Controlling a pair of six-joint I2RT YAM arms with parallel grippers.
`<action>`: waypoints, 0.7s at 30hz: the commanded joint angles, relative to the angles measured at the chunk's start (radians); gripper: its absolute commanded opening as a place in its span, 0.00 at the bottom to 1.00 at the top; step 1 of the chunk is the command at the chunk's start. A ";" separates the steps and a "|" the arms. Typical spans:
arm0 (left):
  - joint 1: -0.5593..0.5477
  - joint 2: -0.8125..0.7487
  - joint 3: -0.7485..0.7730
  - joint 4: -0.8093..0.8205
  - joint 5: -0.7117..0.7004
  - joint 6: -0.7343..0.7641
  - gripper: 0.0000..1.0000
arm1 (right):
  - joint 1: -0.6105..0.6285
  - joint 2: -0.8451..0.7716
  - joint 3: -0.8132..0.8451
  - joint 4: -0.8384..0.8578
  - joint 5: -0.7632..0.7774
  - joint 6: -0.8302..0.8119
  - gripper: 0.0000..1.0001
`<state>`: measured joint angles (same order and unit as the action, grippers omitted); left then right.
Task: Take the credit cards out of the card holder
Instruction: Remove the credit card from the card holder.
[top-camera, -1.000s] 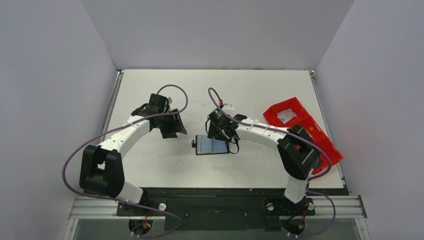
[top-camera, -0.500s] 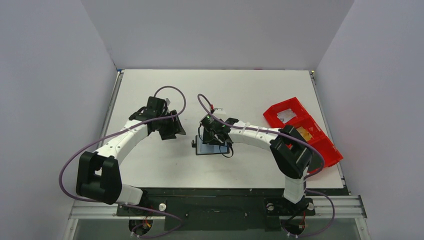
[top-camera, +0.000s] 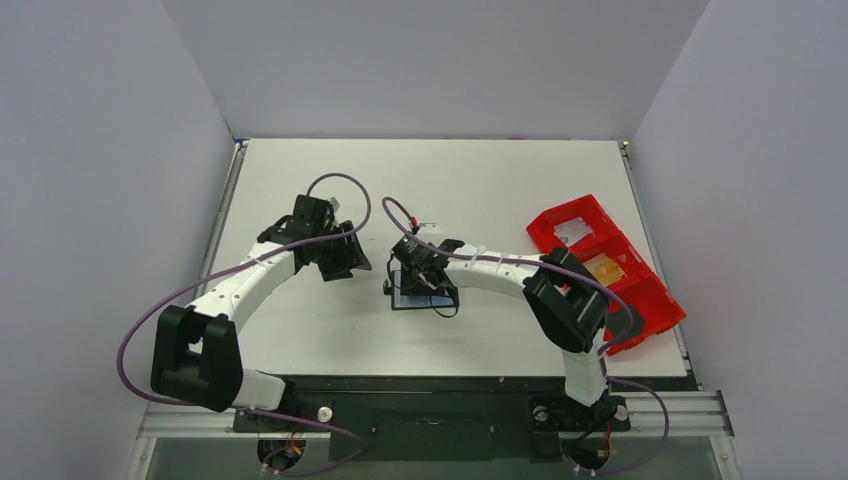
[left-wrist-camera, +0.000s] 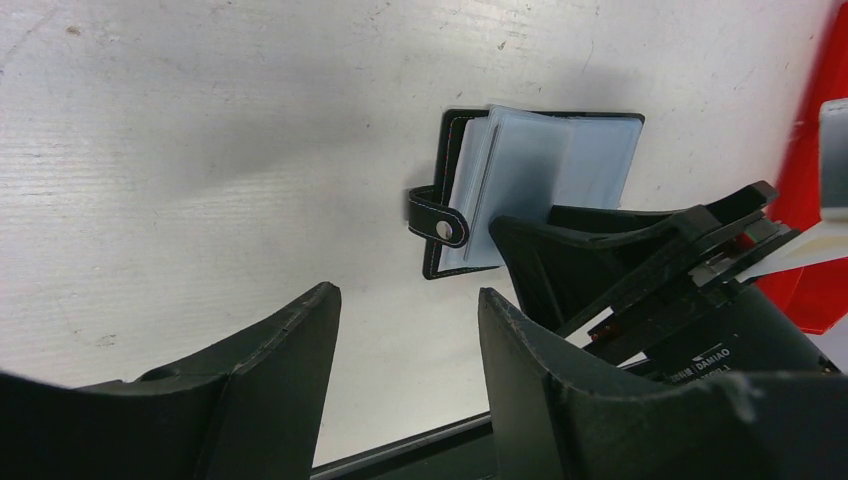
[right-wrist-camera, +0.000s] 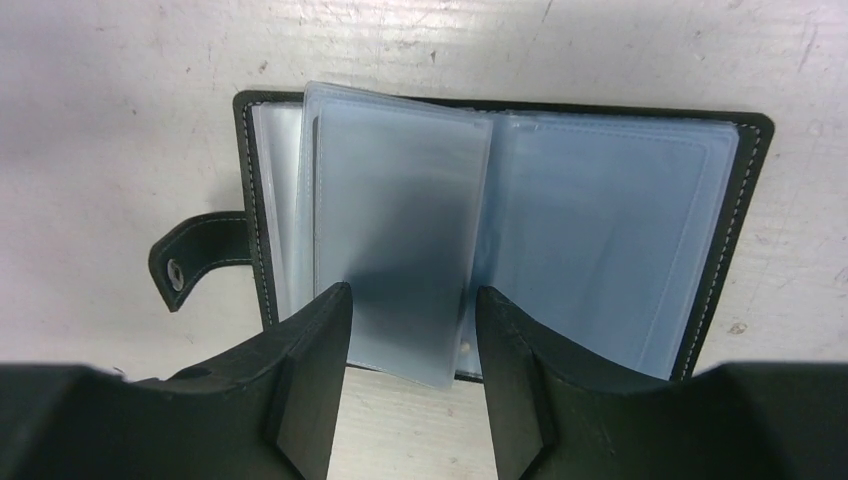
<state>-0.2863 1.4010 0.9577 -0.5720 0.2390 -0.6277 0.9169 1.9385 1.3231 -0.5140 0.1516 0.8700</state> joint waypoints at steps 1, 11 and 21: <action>0.000 -0.022 0.001 0.048 -0.004 -0.011 0.51 | 0.010 0.019 0.039 -0.016 0.019 -0.014 0.45; -0.022 0.000 0.002 0.060 -0.003 -0.017 0.51 | -0.006 0.037 0.006 -0.023 0.005 -0.023 0.28; -0.079 0.051 0.015 0.078 -0.003 -0.034 0.51 | -0.094 -0.022 -0.179 0.153 -0.135 -0.028 0.04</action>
<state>-0.3420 1.4319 0.9543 -0.5449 0.2390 -0.6483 0.8608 1.9083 1.2320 -0.4156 0.0601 0.8597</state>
